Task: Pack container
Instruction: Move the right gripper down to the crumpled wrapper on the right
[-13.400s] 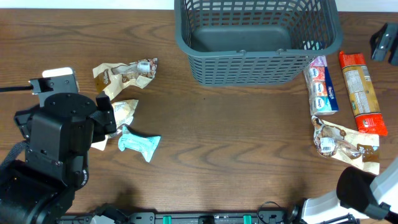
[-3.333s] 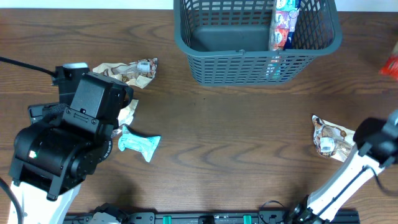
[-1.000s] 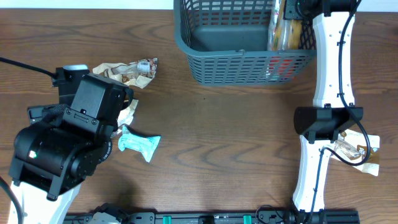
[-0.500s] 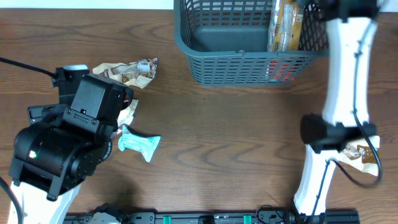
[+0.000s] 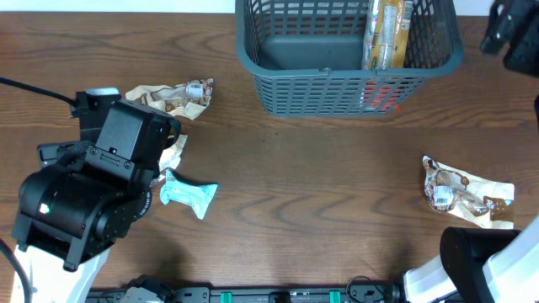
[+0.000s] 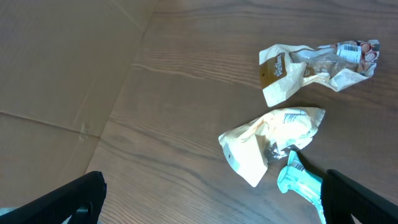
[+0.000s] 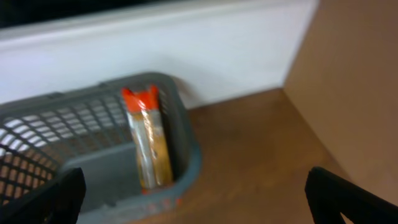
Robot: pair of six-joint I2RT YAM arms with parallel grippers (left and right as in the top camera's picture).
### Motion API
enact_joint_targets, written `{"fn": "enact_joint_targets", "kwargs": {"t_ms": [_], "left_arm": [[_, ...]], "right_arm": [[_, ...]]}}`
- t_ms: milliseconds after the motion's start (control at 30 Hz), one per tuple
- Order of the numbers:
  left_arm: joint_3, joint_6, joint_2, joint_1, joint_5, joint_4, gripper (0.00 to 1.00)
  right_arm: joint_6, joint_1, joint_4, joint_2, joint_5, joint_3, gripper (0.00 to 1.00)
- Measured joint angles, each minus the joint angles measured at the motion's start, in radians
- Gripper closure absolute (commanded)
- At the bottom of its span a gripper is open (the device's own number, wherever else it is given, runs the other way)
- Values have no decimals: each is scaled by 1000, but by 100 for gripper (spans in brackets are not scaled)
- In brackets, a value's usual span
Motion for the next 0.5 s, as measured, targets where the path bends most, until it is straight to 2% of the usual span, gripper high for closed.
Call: {"fn": "enact_joint_targets", "kwargs": {"t_ms": [133,300,500], "left_arm": [[0,0,0,0,0,0,1],[0,0,0,0,0,0,1],[0,0,0,0,0,0,1]], "right_arm": [[133,-17,-26,11,94,-45,1],[367,-53,-29,19,245,-148,1],[620,-170,-24,12,292,-390,1]]}}
